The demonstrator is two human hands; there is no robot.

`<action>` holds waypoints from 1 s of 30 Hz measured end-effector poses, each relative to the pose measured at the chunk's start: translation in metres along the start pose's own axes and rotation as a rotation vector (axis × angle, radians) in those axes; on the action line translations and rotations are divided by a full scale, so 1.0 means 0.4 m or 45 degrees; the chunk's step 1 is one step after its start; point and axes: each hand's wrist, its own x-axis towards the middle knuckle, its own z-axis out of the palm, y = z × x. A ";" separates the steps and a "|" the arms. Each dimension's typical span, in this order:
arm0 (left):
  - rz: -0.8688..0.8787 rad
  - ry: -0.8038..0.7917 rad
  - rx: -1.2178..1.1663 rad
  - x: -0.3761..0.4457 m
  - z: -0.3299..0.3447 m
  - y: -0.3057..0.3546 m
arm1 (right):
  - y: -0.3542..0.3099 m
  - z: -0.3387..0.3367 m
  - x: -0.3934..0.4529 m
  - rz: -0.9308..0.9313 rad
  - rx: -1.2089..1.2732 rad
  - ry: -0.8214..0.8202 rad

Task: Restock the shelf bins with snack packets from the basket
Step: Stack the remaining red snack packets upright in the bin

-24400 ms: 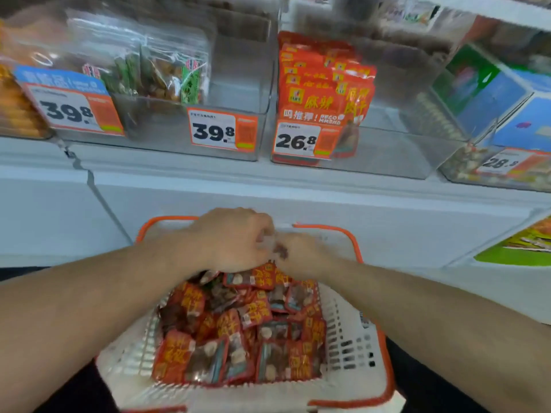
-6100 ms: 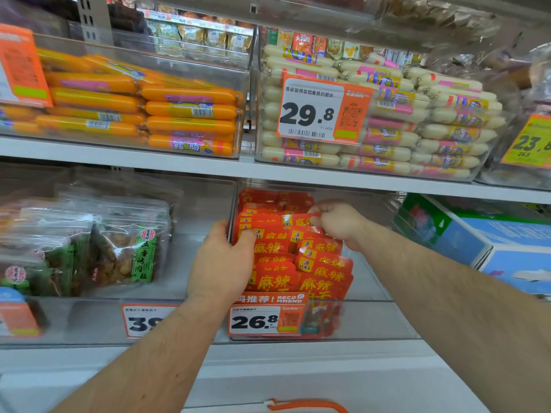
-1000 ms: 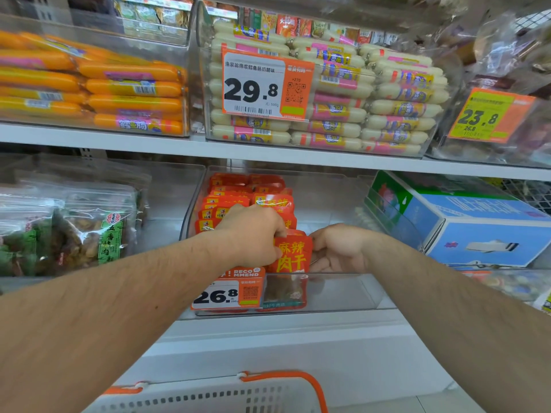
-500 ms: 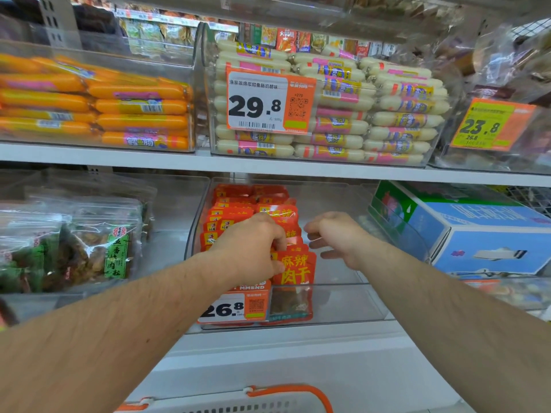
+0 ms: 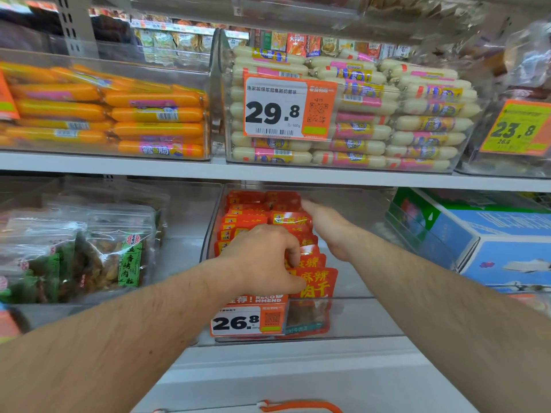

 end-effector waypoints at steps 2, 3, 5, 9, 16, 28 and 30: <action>-0.001 0.019 -0.014 0.001 0.002 0.001 | 0.000 0.020 -0.001 0.058 0.107 -0.103; -0.011 0.024 -0.025 0.002 0.001 0.001 | -0.001 0.023 0.000 0.069 0.206 -0.060; -0.039 0.025 -0.064 0.002 -0.002 -0.002 | 0.003 0.005 -0.005 0.109 0.350 0.124; -0.078 -0.063 0.016 -0.002 -0.005 -0.015 | 0.050 -0.062 -0.023 0.545 0.547 0.093; -0.072 -0.107 0.109 0.007 -0.004 -0.006 | 0.041 -0.006 -0.118 0.593 0.489 -0.142; 0.276 0.548 -0.149 -0.215 0.044 0.040 | 0.146 0.099 -0.366 -0.709 -0.128 0.706; 0.143 0.344 -0.168 -0.284 0.103 0.031 | 0.216 0.158 -0.390 -0.559 -0.144 0.557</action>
